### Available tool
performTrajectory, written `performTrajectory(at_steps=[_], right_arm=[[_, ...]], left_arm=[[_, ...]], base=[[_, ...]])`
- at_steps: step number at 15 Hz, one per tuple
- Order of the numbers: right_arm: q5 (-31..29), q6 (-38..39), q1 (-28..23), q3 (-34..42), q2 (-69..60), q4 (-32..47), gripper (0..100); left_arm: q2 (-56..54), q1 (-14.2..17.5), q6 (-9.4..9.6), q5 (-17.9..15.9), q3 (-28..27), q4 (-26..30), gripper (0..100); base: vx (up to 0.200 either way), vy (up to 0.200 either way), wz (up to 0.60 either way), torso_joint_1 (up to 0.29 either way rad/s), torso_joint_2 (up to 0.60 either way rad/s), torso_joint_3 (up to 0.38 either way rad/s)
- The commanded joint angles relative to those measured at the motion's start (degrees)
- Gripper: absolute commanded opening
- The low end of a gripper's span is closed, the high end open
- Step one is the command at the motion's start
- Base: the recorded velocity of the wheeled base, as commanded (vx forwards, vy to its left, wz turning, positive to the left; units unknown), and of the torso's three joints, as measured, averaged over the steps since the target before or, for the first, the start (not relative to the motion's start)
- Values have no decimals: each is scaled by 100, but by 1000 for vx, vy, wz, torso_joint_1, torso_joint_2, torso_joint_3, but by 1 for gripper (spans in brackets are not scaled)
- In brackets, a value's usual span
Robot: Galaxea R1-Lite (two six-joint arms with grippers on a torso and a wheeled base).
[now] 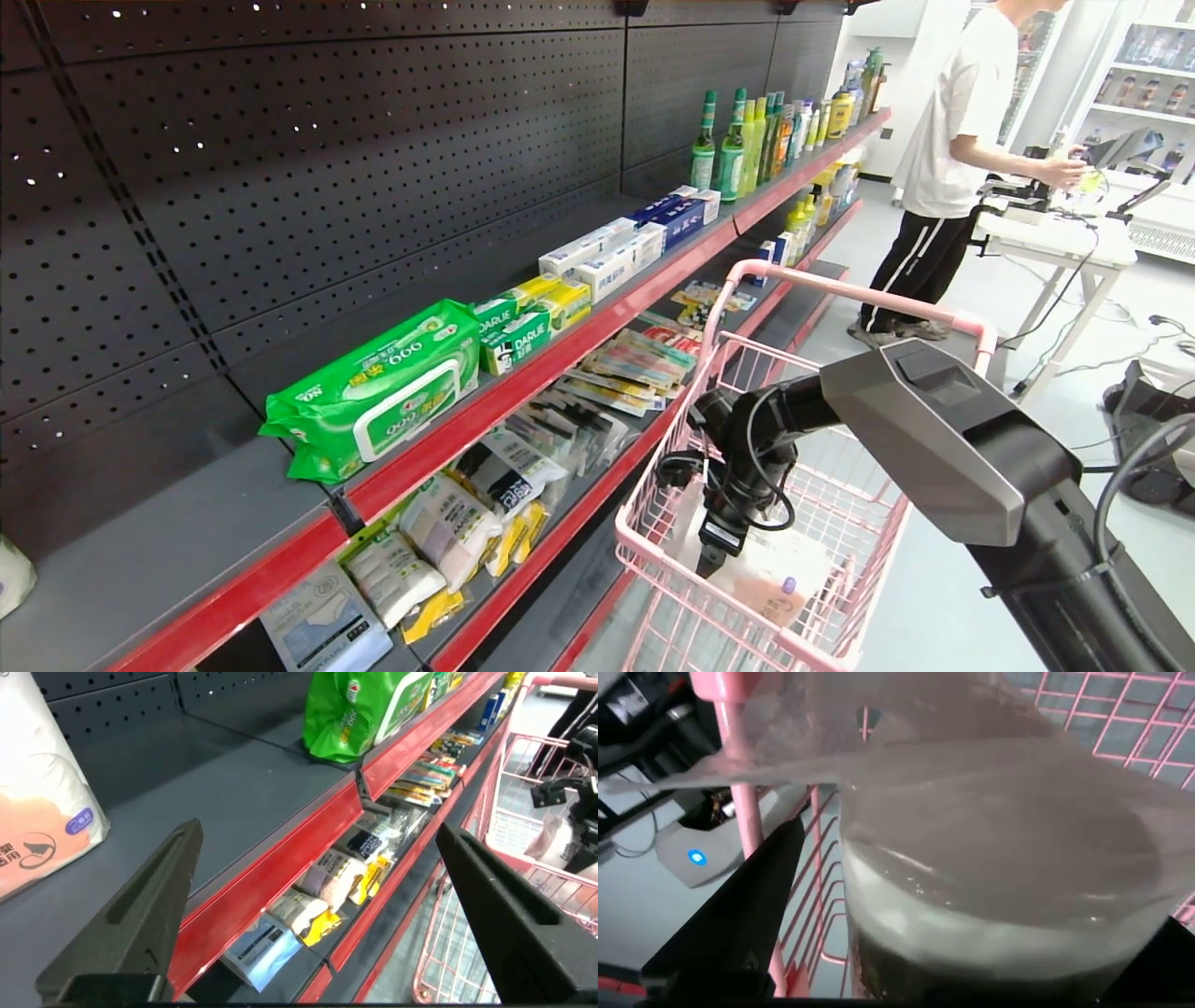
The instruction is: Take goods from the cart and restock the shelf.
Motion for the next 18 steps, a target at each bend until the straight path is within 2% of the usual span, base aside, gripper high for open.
performTrajectory(at_steps=[1, 5, 10, 14, 18], right_arm=[[28, 140, 25, -163, 77, 16, 100], [2, 333, 43, -207, 94, 69, 100], [-51, 289, 43, -172, 94, 77, 100], [-368, 298, 25, -242, 41, 95, 100], [-543, 333, -27, -875, -11, 1106, 100]], left_arm=[[5, 1, -3, -2, 1, -2, 100], [14, 1, -3, -2, 1, -2, 100], [5, 1, 6, -2, 1, -2, 100], [5, 1, -3, -2, 1, -2, 100], [14, 1, -3, -2, 1, -2, 100]], base=[[0, 0, 0, 0, 0, 0], [0, 0, 0, 0, 0, 0], [0, 0, 0, -92, 217, 124], [0, 0, 0, 0, 0, 0], [0, 0, 0, 0, 0, 0]])
